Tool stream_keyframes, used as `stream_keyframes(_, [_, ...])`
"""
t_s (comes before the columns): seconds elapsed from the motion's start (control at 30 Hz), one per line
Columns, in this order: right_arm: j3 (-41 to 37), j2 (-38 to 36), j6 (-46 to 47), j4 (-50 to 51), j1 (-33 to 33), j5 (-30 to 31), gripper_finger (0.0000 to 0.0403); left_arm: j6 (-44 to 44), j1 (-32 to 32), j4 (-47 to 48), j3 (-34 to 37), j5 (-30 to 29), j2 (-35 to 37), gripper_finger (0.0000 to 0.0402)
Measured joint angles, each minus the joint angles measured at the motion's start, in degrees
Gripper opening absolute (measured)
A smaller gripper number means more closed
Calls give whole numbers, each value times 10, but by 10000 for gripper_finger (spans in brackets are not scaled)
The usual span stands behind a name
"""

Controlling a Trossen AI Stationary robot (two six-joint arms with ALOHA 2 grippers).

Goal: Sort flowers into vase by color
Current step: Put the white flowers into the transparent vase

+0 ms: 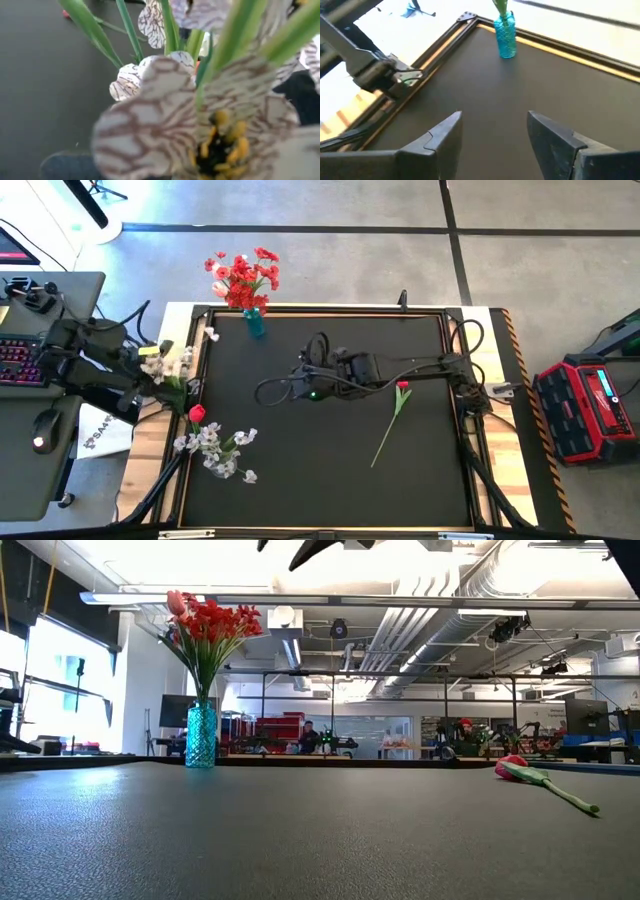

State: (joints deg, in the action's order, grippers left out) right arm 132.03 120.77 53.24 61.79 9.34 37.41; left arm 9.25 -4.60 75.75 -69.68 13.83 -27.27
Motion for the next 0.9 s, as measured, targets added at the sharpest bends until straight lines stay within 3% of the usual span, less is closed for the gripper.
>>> stream_keyframes(0.17, [-31, 0, 45, 3, 0, -8, 208, -29, 0, -43, 12, 56, 14, 0])
stream_keyframes(0.3, [-61, 0, 91, -1, 3, -2, 208, -17, 0, -97, 11, 182, 25, 0])
stream_keyframes(0.37, [-75, 0, 110, -8, 9, 21, 208, -10, 0, -101, 11, 215, 29, 0])
stream_keyframes(0.53, [-90, 0, 114, -8, 26, 78, 208, -25, 0, -99, 11, 245, 28, 0])
stream_keyframes(0.9, [-92, 0, 114, 1, 32, 68, 208, -51, 0, -193, 72, 282, 39, 0])
